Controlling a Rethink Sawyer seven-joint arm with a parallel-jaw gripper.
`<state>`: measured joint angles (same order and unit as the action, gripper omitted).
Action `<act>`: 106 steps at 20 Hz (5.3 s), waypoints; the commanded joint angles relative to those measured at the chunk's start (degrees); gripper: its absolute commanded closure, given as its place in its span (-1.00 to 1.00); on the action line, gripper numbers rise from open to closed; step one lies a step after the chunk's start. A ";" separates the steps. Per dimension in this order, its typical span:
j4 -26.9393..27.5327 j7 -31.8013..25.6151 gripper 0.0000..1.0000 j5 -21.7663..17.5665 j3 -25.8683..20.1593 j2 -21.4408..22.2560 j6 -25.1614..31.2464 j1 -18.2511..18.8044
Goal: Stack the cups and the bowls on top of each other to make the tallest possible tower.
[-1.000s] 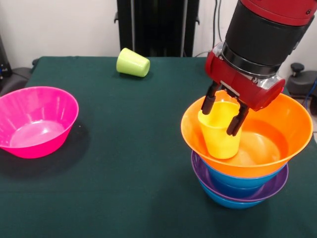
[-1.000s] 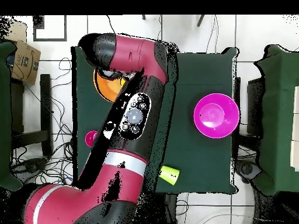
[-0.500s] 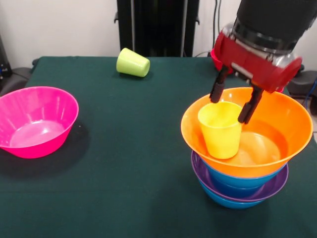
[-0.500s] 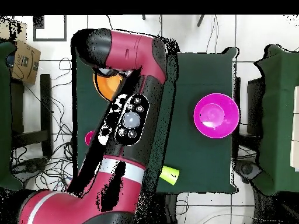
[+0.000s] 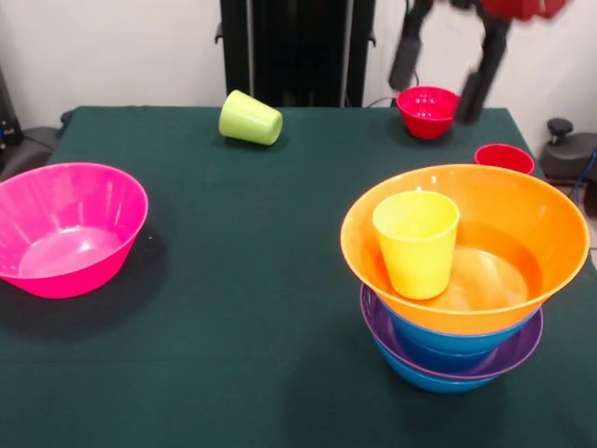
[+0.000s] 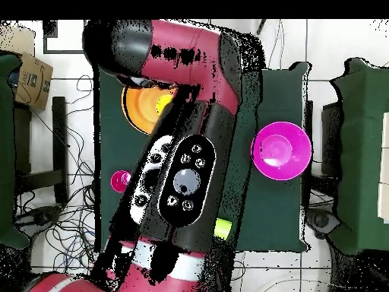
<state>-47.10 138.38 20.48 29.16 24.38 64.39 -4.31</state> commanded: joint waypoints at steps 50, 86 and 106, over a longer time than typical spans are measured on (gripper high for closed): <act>-29.28 -39.05 -1.00 -24.14 -30.73 10.72 -21.04 22.57; -44.21 -48.28 -1.00 -40.28 -53.52 14.45 -30.01 40.62; -45.62 -57.61 -1.00 -48.23 -65.07 13.50 -22.59 50.74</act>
<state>-88.57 102.59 -22.10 -29.89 39.59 34.07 45.33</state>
